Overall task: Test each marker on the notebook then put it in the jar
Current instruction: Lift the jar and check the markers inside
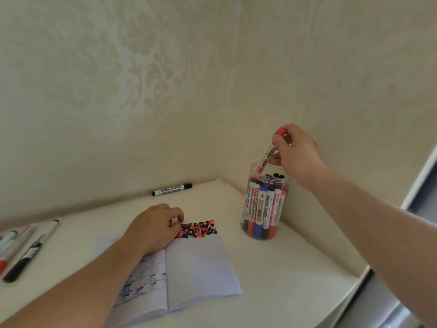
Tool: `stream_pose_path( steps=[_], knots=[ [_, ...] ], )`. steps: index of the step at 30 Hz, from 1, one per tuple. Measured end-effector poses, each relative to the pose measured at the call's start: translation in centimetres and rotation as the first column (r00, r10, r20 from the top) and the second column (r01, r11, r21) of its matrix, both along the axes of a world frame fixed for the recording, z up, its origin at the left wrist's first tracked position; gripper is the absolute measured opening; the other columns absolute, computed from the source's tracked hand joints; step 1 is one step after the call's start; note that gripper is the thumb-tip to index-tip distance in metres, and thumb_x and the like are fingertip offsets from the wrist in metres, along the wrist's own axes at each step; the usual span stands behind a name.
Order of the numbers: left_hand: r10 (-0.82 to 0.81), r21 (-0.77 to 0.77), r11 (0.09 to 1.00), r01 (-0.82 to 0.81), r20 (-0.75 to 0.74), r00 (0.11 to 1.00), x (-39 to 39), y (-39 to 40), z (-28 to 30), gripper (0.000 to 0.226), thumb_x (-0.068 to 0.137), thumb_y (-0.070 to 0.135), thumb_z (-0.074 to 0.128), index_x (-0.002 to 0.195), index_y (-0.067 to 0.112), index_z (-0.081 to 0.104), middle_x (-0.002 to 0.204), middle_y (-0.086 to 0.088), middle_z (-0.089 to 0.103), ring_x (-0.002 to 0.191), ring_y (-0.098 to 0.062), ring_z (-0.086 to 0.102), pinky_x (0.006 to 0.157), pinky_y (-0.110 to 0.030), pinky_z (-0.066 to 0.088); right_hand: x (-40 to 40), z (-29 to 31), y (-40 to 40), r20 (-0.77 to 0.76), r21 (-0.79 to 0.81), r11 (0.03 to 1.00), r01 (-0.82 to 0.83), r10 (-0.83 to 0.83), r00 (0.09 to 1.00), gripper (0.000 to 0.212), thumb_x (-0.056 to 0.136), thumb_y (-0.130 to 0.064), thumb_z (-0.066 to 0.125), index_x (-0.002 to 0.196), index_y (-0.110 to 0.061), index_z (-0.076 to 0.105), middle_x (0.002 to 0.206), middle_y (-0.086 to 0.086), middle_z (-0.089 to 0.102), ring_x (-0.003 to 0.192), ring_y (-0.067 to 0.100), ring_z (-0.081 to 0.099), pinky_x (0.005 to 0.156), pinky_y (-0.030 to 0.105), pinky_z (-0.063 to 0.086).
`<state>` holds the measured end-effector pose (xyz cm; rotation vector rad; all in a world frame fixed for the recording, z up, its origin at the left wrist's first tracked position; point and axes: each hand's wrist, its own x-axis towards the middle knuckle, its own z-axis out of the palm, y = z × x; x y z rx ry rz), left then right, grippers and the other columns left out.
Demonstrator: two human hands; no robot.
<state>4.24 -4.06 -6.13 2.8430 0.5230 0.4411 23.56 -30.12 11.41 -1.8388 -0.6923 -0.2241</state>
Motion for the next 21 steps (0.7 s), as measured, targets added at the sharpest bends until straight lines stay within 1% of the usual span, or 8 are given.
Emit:
stream_pose_path(
  steps=[4,7,11,13,16,18,19,21],
  knots=[
    [0.005,0.008,1.000,-0.005,-0.006,1.000,0.0,-0.1,0.2,0.014,0.099,0.039,0.049,0.104,0.045,0.060,0.093,0.016,0.054,0.089,-0.004,0.053,0.077,-0.028,0.046,0.3,0.0,0.1,-0.054,-0.011,1.000,-0.006,0.006,0.999,0.009,0.108,-0.025,0.052,0.103,-0.022,0.059,0.105,0.007,0.065,0.074,0.025,0.078,0.076,0.047,0.067],
    [0.009,0.003,1.000,-0.009,-0.013,1.000,0.0,-0.2,0.2,0.014,0.099,0.039,0.049,0.105,0.045,0.060,0.094,0.015,0.055,0.089,-0.005,0.053,0.080,-0.029,0.048,0.4,0.0,0.1,-0.070,-0.029,0.999,-0.018,0.016,0.997,0.010,0.109,-0.029,0.048,0.102,-0.025,0.055,0.107,0.003,0.064,0.076,0.024,0.078,0.072,0.051,0.066],
    [0.004,0.007,1.000,-0.004,-0.009,1.000,-0.1,-0.2,0.4,0.012,0.099,0.039,0.050,0.104,0.046,0.059,0.092,0.015,0.055,0.087,-0.004,0.053,0.077,-0.028,0.047,0.5,-0.2,0.1,-0.110,-0.004,1.000,0.016,-0.017,0.994,0.015,0.109,-0.034,0.047,0.102,-0.023,0.054,0.107,0.006,0.064,0.074,0.025,0.076,0.072,0.053,0.066],
    [0.011,0.011,1.000,-0.011,-0.013,1.000,-0.1,-0.2,0.4,0.012,0.099,0.040,0.049,0.104,0.046,0.059,0.092,0.015,0.055,0.087,-0.004,0.053,0.077,-0.028,0.047,0.6,-0.1,0.2,-0.116,-0.029,0.999,0.026,-0.030,0.993,0.017,0.109,-0.036,0.046,0.103,-0.022,0.054,0.105,0.008,0.066,0.072,0.023,0.073,0.073,0.053,0.066],
    [0.009,0.024,1.000,-0.008,-0.035,0.999,-0.1,-0.3,0.3,0.016,0.100,0.040,0.047,0.108,0.044,0.061,0.093,0.015,0.054,0.087,-0.005,0.053,0.078,-0.029,0.047,0.3,0.5,0.2,-0.108,-0.099,0.995,-0.031,0.020,0.994,0.014,0.110,-0.035,0.047,0.105,-0.023,0.052,0.105,0.009,0.066,0.072,0.023,0.073,0.072,0.052,0.066],
    [0.007,0.103,0.995,0.005,-0.114,0.993,-0.4,-0.7,0.7,0.019,0.102,0.043,0.042,0.113,0.042,0.058,0.097,0.015,0.055,0.090,-0.008,0.054,0.079,-0.030,0.046,-0.1,0.6,0.1,-0.078,-0.124,0.991,-0.050,0.041,0.996,0.014,0.110,-0.035,0.046,0.106,-0.023,0.051,0.104,0.007,0.065,0.072,0.022,0.073,0.074,0.054,0.065],
    [0.027,0.197,0.980,0.011,-0.184,0.983,-0.3,-0.9,1.2,0.020,0.103,0.045,0.039,0.115,0.041,0.056,0.100,0.013,0.056,0.093,-0.011,0.054,0.079,-0.032,0.045,-0.5,0.5,0.0,-0.047,-0.127,0.991,-0.048,0.042,0.998,0.015,0.110,-0.036,0.045,0.107,-0.022,0.050,0.103,0.005,0.064,0.072,0.021,0.073,0.073,0.055,0.064],
    [0.116,0.406,0.914,0.025,-0.319,0.941,0.7,-1.6,2.8,0.025,0.103,0.043,0.040,0.123,0.037,0.054,0.113,0.007,0.058,0.105,-0.018,0.055,0.086,-0.037,0.042,-1.0,-0.1,-0.3,0.035,-0.128,0.991,-0.038,0.043,0.998,0.016,0.110,-0.037,0.042,0.109,-0.022,0.047,0.098,0.003,0.062,0.069,0.019,0.072,0.069,0.053,0.062]
  ],
)
